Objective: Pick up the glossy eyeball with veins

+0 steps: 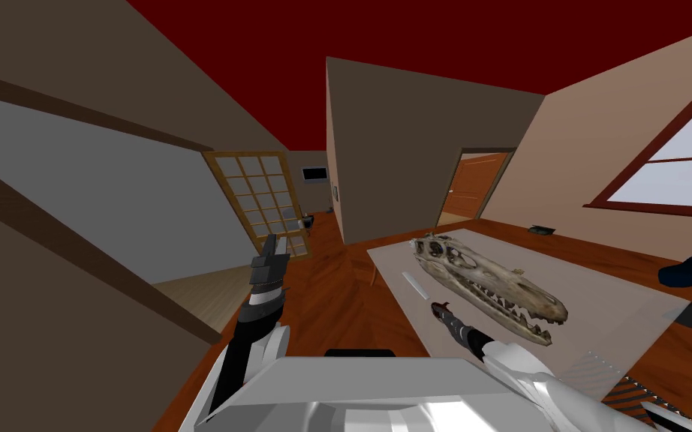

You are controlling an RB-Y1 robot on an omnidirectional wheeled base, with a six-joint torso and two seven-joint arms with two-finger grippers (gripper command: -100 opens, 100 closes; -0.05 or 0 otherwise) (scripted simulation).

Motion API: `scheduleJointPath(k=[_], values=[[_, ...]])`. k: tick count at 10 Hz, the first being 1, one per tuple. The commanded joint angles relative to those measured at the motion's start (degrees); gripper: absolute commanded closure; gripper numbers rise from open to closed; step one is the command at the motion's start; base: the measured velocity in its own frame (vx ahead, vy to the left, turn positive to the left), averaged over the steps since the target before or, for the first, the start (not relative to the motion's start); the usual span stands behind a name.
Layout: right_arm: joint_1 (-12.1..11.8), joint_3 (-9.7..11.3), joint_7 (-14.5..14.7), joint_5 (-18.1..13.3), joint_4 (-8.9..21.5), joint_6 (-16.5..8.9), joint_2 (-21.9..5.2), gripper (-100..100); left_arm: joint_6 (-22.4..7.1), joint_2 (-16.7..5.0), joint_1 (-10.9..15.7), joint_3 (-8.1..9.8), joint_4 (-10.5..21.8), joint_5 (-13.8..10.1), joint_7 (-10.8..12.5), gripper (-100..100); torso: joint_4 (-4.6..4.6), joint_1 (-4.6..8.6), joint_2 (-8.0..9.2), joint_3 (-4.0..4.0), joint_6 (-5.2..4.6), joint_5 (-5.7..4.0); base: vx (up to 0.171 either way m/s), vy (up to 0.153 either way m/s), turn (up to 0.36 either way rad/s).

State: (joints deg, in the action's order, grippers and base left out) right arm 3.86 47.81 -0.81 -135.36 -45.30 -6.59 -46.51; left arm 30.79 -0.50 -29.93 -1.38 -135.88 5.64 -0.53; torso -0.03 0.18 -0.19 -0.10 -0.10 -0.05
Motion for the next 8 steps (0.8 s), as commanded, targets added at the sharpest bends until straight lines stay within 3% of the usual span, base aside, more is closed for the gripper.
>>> scheduleJointPath(k=[1,2,4,8], values=[[0.1,0.02,1.85,-2.86,1.28,0.37,-0.5,-100,0.0,0.0,0.0,0.0,0.0,0.0,0.0,0,0.0,0.0,0.0,0.0,0.0,0.0,0.038,-0.031,0.002],[0.1,0.02,1.85,-3.25,1.28,0.37,-0.5,-100,0.0,0.0,0.0,0.0,0.0,0.0,0.0,0,0.0,0.01,-0.03,-0.01,0.01,0.01,0.034,-0.027,0.004],[1.15,2.39,3.0,-7.04,4.53,-0.32,-1.02,-100,0.0,0.0,0.0,0.0,0.0,0.0,0.0,0,0.0,-0.01,-0.02,-0.01,0.0,0.01,0.044,-0.031,0.001],[1.68,4.33,3.92,-10.09,7.11,-0.66,-1.05,-100,0.0,0.0,0.0,0.0,0.0,0.0,0.0,0,-0.02,0.0,-0.09,-0.05,0.01,0.0,0.048,-0.028,0.0]])
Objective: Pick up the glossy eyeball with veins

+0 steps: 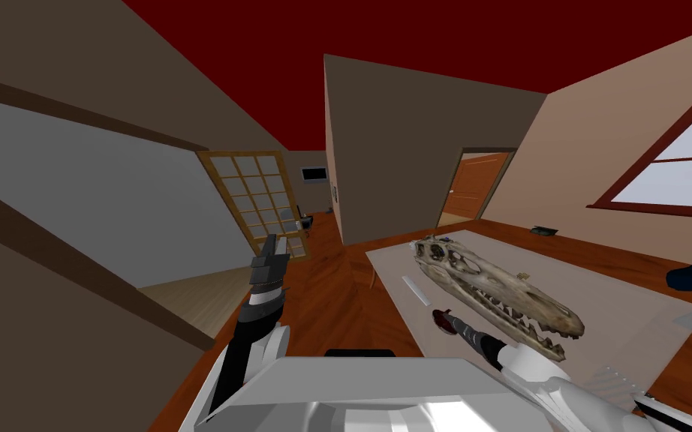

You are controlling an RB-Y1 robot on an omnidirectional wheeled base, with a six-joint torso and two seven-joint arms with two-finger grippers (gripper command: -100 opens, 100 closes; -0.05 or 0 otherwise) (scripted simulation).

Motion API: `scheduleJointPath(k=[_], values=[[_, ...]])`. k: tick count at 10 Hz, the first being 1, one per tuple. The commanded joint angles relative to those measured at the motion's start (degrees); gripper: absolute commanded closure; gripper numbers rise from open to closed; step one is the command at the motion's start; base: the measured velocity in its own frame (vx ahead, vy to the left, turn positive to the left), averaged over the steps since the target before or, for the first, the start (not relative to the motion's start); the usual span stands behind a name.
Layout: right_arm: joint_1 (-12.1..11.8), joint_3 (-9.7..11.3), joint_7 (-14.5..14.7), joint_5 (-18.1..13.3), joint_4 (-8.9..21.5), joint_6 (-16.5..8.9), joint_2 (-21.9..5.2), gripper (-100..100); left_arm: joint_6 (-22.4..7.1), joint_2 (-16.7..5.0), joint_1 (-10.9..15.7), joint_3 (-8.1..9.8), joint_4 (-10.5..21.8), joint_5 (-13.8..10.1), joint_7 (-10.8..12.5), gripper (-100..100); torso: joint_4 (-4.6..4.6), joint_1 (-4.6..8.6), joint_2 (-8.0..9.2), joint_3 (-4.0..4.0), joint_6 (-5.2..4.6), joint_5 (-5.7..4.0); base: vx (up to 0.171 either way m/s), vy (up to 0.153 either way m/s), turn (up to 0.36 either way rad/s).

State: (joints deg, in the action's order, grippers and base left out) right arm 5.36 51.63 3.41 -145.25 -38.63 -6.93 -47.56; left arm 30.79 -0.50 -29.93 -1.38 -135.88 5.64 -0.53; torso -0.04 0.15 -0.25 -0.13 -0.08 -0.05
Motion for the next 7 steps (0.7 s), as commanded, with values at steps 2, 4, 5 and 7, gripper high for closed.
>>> scheduleJointPath(k=[2,4,5,7], values=[[0.29,1.54,-0.2,-1.0,1.49,-0.47,0.32,-100,0.0,0.0,0.0,0.0,0.0,0.0,0.0,0,0.0,0.01,-0.01,0.0,-0.01,-0.01,0.036,-0.021,-0.002],[0.72,0.9,0.44,-0.41,3.55,-0.43,1.76,-100,0.0,0.0,0.0,0.0,0.0,0.0,0.0,0,0.03,-0.08,0.12,0.07,0.0,0.01,-0.019,-0.017,0.092],[0.94,0.51,0.76,-0.06,4.51,-0.37,2.46,-100,0.0,0.0,0.02,0.0,0.0,0.0,0.0,0,0.06,0.01,0.25,0.14,0.04,0.0,-0.063,-0.049,0.151],[1.36,-0.28,1.41,0.65,6.42,-0.25,3.86,-100,0.0,0.0,0.01,0.0,0.0,0.0,0.0,0,0.08,0.1,0.37,0.22,0.0,-0.02,-0.053,-0.052,0.121]])
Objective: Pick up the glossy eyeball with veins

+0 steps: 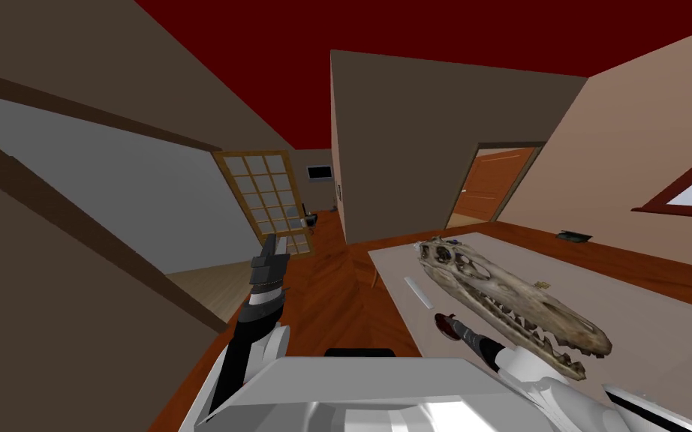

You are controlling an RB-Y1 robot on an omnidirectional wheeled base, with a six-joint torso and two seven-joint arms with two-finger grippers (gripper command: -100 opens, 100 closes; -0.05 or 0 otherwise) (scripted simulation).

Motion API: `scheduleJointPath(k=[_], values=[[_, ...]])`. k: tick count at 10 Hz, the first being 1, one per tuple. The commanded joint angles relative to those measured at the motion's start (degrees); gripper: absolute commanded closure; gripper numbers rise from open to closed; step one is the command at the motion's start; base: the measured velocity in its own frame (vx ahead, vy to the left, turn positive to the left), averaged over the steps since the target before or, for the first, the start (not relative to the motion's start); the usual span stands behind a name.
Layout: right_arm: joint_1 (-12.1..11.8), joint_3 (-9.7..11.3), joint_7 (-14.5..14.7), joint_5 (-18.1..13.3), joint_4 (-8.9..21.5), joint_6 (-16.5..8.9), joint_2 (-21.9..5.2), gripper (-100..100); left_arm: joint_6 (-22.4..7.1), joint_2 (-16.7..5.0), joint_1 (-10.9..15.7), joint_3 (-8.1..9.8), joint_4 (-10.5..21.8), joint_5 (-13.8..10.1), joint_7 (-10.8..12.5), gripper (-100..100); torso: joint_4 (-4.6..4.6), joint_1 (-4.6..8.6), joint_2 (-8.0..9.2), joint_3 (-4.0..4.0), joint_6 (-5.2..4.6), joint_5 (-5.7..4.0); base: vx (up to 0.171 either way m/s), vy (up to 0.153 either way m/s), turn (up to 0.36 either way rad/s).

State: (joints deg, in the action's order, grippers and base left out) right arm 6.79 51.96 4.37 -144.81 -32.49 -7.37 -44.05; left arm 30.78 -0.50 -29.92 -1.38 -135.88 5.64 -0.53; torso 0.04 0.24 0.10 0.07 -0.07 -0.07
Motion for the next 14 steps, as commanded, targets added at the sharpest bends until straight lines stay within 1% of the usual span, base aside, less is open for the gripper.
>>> scheduleJointPath(k=[1,2,3,4,5,9,10,11,13,14], values=[[0.36,-1.39,1.09,0.92,2.18,0.31,1.76,-100,0.0,0.0,0.0,0.0,0.0,0.0,0.0,0,0.0,0.0,0.0,0.0,0.0,0.0,-0.055,-0.053,0.241],[0.78,-2.18,1.73,1.63,4.09,0.42,3.16,-100,0.0,0.0,0.0,0.0,0.0,0.0,0.0,0,0.0,0.01,0.01,0.0,0.02,0.0,-0.082,-0.071,0.255],[0.78,-2.18,1.73,1.63,4.09,0.42,3.16,-100,0.0,0.0,0.0,0.0,0.0,0.0,0.0,0,0.01,0.06,0.08,0.04,0.01,-0.01,-0.067,-0.049,0.07],[1.04,-1.33,0.93,1.54,4.33,-0.05,3.0,-100,0.0,0.0,0.0,0.0,0.0,0.0,0.0,0,0.01,0.02,0.06,0.04,-0.05,0.0,-0.024,-0.015,-0.003],[1.0,-1.47,1.13,1.56,4.29,0.07,3.02,100,0.0,0.0,-0.01,0.0,0.0,0.0,0.0,0,-0.01,-0.08,-0.05,-0.03,-0.04,0.02,-0.005,-0.004,0.0],[1.0,-1.45,1.12,1.55,4.31,0.06,3.0,100,0.0,0.0,-0.01,0.0,0.0,0.0,0.0,0,-0.05,-0.17,-0.2,-0.11,-0.03,0.03,-0.001,-0.001,0.0],[0.99,-1.45,1.13,1.55,4.31,0.07,3.0,0,0.0,0.0,-0.01,0.0,0.0,0.0,0.0,0,-0.04,-0.17,-0.19,-0.11,-0.03,0.04,0.0,0.0,0.0],[0.36,-1.39,1.09,0.92,2.18,0.31,1.76,100,0.0,0.0,-0.01,0.0,0.0,0.0,0.0,0,-0.04,-0.17,-0.19,-0.11,-0.03,0.04,0.052,0.035,-0.193],[-0.07,-0.61,0.44,0.21,0.27,0.19,0.35,100,0.01,0.01,-0.02,0.0,-0.01,0.0,0.0,0,-0.09,-0.39,-0.37,-0.21,-0.07,0.09,0.065,0.055,-0.17],[-0.49,0.18,-0.2,-0.49,-1.63,0.07,-1.05,100,0.01,0.01,-0.02,0.0,-0.01,0.0,0.0,0,-0.07,-0.37,-0.38,-0.21,-0.03,0.1,0.063,0.061,-0.184]])
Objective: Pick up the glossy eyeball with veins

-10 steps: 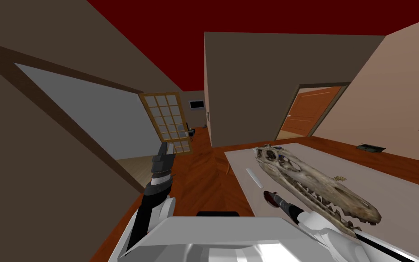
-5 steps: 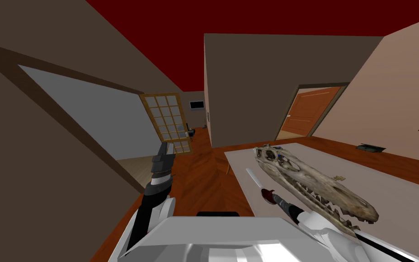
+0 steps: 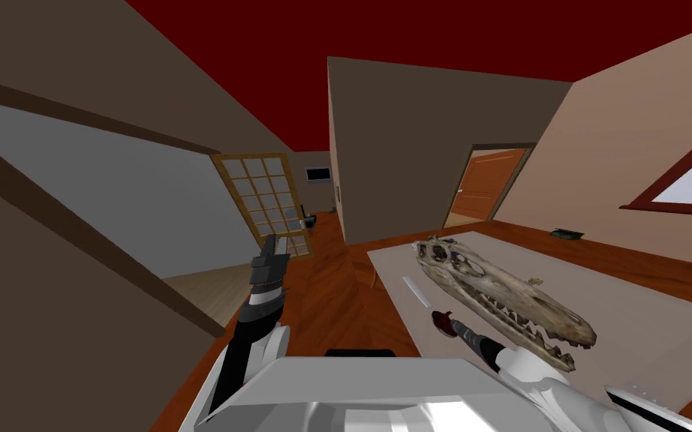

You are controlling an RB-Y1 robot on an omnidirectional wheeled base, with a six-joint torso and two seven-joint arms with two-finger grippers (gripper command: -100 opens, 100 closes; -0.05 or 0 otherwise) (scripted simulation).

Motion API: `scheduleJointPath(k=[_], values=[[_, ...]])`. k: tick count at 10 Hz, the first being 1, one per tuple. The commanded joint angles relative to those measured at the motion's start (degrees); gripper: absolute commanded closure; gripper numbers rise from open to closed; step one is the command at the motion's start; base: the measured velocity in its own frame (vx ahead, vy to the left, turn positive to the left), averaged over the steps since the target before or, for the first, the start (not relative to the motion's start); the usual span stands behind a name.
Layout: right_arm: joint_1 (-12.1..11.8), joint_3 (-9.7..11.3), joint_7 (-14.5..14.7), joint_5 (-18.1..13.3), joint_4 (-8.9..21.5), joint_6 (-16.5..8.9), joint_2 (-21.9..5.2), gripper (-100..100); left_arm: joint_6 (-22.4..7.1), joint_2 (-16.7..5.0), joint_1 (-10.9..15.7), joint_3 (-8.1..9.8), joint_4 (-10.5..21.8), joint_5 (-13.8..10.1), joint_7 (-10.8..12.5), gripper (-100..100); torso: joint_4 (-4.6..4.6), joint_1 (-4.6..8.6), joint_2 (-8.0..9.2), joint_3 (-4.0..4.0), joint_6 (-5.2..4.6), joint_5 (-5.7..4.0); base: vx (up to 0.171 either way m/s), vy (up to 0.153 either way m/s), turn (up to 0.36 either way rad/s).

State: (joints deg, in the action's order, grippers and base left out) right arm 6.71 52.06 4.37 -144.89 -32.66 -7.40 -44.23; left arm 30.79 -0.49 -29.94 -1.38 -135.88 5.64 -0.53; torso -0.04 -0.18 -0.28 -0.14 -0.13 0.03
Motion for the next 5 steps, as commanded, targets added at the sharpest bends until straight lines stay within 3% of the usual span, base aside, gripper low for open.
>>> scheduleJointPath(k=[1,3,4,5], values=[[-0.62,0.47,-0.52,-0.77,-2.42,0.05,-1.57,100,0.0,0.0,0.0,0.0,0.0,0.0,0.0,0,0.0,0.0,0.0,0.0,0.0,0.0,0.066,0.067,-0.157],[-1.05,1.26,-1.16,-1.48,-4.33,-0.07,-2.97,100,0.0,0.0,0.0,0.0,0.0,0.0,0.0,0,0.02,0.02,-0.02,0.0,0.04,0.0,0.054,0.046,-0.12],[-0.85,1.13,-1.12,-1.23,-3.63,-0.12,-2.53,100,0.0,0.0,0.01,0.0,0.0,0.0,0.0,0,0.02,0.04,0.04,0.03,0.04,0.0,0.015,0.021,-0.026],[-0.93,1.08,-1.07,-1.28,-3.84,-0.02,-2.62,0,0.0,0.0,0.01,0.0,0.0,0.0,0.0,0,0.05,0.13,0.12,0.07,0.07,-0.02,0.0,0.0,0.0]])
